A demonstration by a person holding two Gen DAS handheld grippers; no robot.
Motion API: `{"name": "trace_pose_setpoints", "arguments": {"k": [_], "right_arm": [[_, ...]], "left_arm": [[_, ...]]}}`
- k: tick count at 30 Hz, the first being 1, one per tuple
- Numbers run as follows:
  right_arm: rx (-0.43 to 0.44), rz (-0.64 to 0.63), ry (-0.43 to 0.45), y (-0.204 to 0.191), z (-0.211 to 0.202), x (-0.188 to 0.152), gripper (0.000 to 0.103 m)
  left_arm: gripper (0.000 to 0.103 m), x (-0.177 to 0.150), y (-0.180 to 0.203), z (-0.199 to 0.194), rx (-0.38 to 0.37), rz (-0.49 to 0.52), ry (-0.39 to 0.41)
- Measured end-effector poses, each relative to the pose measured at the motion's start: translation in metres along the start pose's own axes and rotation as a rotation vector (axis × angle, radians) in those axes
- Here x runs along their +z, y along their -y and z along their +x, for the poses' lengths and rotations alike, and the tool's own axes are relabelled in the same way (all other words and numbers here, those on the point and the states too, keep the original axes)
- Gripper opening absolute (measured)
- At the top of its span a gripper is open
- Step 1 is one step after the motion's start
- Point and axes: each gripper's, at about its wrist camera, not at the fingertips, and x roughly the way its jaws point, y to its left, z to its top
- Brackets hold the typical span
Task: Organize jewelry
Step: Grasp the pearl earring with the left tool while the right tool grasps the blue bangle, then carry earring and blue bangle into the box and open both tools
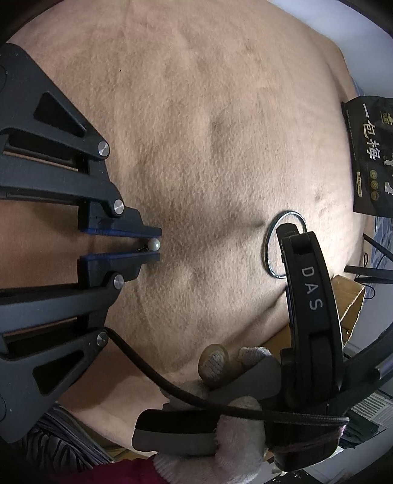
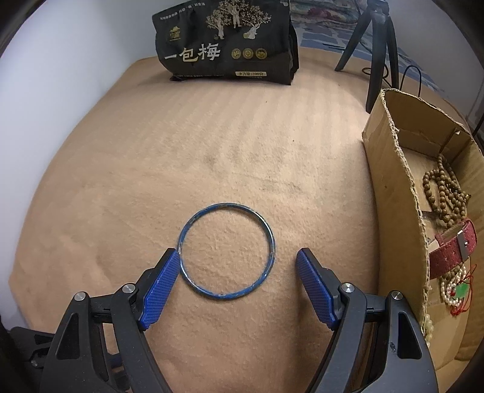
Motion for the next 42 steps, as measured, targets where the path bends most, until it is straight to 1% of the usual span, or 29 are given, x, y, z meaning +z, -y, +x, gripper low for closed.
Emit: {"name": "trace_pose_setpoints", "arguments": {"k": [7,8,13,22,25,27,28,29,37,42], "right_arm": [[-0.004,-0.011,0.005,-0.005,0.004,0.002,0.079],[0.002,-0.016,0.004,-0.006,0.004,0.003,0.079],[0.007,-0.043,-0.004,-0.012,0.007,0.003,0.079],[-0.067,-0.12,-0.022,-0.023,0.018,0.004,0.081],[-0.068,-0.116,-0.025,-0.022,0.019,0.004,0.081],[-0.069,-0.112,-0.028,-0.021,0.018,0.004,0.08],[-0.075,-0.111,-0.028,-0.021,0.018,0.005,0.076],[-0.079,-0.111,-0.027,-0.021,0.018,0.005,0.072],[-0.075,-0.108,-0.008,-0.021,0.004,0.004,0.072],[-0.059,-0.102,0.041,-0.022,-0.021,0.007,0.072]], "left_arm": [[0.007,-0.002,-0.006,-0.002,0.016,-0.009,0.002],[0.007,-0.015,0.0,-0.011,0.017,-0.011,0.004],[0.007,-0.017,-0.002,-0.014,0.021,-0.022,0.004],[0.006,-0.014,-0.001,-0.013,0.027,-0.025,0.003],[0.006,-0.012,-0.002,-0.012,0.032,-0.026,0.003],[0.006,-0.011,-0.004,-0.01,0.034,-0.029,0.003],[0.006,-0.011,-0.004,-0.01,0.036,-0.031,0.003],[0.006,-0.01,-0.007,-0.008,0.036,-0.033,0.003],[0.006,-0.008,-0.013,-0.012,0.057,-0.062,0.014],[0.006,-0.006,-0.018,-0.021,0.064,-0.083,0.034]]}}
